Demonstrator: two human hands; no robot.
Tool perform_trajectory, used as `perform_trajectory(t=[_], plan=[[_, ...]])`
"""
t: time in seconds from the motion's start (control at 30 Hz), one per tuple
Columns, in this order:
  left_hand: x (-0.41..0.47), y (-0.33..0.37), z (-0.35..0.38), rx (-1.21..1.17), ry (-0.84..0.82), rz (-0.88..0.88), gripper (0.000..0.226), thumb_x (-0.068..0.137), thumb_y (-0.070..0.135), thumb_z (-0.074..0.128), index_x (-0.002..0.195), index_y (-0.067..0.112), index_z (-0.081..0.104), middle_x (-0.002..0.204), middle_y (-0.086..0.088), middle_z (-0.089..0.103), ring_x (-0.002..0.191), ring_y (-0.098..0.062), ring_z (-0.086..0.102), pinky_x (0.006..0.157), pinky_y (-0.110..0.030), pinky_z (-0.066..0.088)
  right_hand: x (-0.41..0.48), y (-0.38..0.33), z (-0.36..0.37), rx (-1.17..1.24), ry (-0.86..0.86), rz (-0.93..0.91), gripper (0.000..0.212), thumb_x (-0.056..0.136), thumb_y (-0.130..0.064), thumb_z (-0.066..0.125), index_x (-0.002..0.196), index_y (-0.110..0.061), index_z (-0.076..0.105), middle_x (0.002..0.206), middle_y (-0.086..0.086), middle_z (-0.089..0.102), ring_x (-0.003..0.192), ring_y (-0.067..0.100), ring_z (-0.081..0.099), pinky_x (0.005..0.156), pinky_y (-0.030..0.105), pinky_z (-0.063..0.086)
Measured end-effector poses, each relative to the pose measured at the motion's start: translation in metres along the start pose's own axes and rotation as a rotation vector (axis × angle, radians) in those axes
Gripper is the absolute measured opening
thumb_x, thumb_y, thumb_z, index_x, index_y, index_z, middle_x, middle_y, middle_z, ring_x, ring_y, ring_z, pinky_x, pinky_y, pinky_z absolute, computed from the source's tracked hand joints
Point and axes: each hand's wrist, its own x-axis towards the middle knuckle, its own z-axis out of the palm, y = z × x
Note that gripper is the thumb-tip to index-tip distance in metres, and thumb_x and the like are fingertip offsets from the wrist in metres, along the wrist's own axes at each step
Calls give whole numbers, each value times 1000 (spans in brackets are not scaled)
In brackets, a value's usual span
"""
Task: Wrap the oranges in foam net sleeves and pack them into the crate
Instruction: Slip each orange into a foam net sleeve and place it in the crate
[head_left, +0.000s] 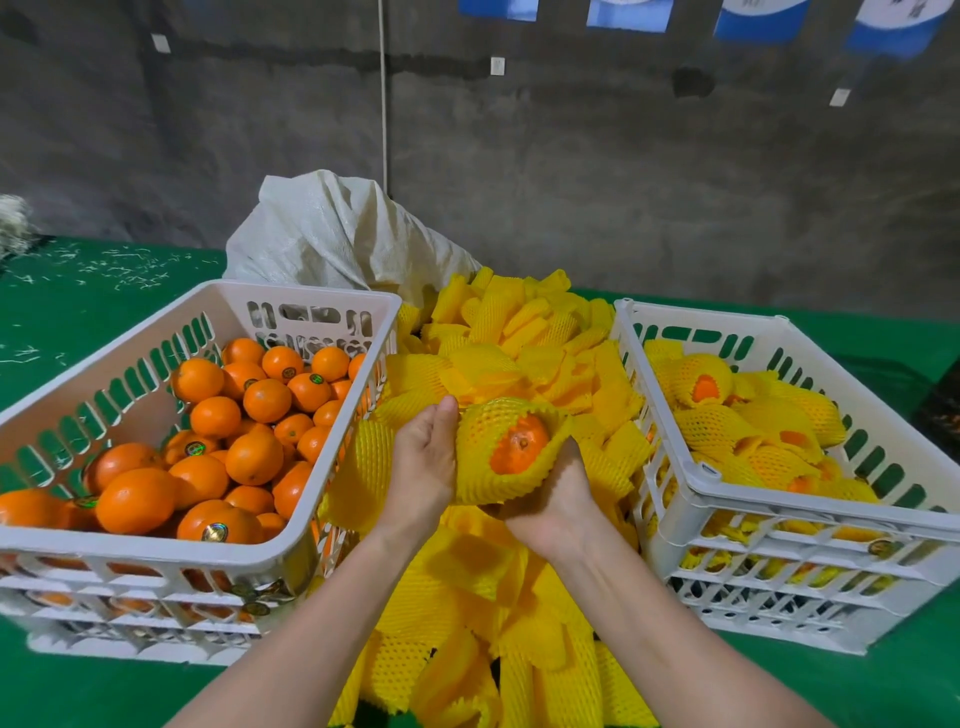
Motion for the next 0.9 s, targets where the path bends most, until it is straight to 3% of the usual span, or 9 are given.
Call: perform_trajectory(t=[0.13,0.23,0.33,0.4,0.47,0.53,0.6,0.73,0.9], plan=[[3,-4,1,117,44,116,40,96,25,44,71,-7,49,66,-14,43,65,-22,38,59,-49,34,1,1,-1,0,13,-48,30,91,-41,38,101,-22,59,96,10,62,85,26,58,74,35,45],[2,-3,1,172,15,112,44,90,34,46,73,-7,51,69,-20,48,67,-23,41,64,-55,38,3,2,-3,-49,0,-134,25,93,-36,40,90,-19,58,79,6,64,70,19,60,66,31,45],[6,6,-1,226,-17,-80,52,82,49,50,81,-2,57,80,-22,57,74,-24,51,75,-55,46,1,-1,-9,-157,-17,-247,32,94,-35,44,74,-18,62,65,2,65,58,11,62,58,24,51],[9,11,-5,169,-144,-370,53,83,60,48,91,10,64,94,-10,67,88,-22,62,86,-51,51,-1,-2,-13,-321,23,-358,31,93,-37,46,87,-15,67,88,9,69,80,15,66,76,33,54],[8,16,-7,-18,-361,-655,57,83,69,42,106,22,65,107,-10,70,91,-27,68,79,-47,56,-3,-3,-17,-567,73,-549,37,89,-43,49,98,-8,58,98,16,62,89,19,61,81,40,48],[7,19,-5,-143,-452,-792,64,76,74,43,109,23,65,100,-14,72,78,-32,71,60,-40,58,-3,-3,-21,-710,28,-681,37,81,-47,48,94,-12,50,89,4,56,82,9,56,69,29,46],[6,19,-3,-208,-445,-816,62,70,70,50,102,21,69,91,-14,74,73,-30,72,55,-37,57,-5,-3,-25,-742,-38,-720,34,77,-50,47,93,-20,46,86,-4,52,76,-2,53,63,17,44],[5,16,-5,-241,-487,-792,46,67,62,58,81,24,79,85,-12,74,70,-27,71,56,-38,58,-6,-3,-33,-828,-31,-811,42,82,-55,47,83,-13,40,73,-6,40,68,7,41,60,27,35],[3,20,-14,-281,-598,-892,62,67,59,61,104,9,67,87,-23,70,68,-38,69,57,-43,58,-13,-7,-34,-1056,18,-1136,69,88,-64,36,67,2,45,63,13,39,60,24,38,56,38,32]])
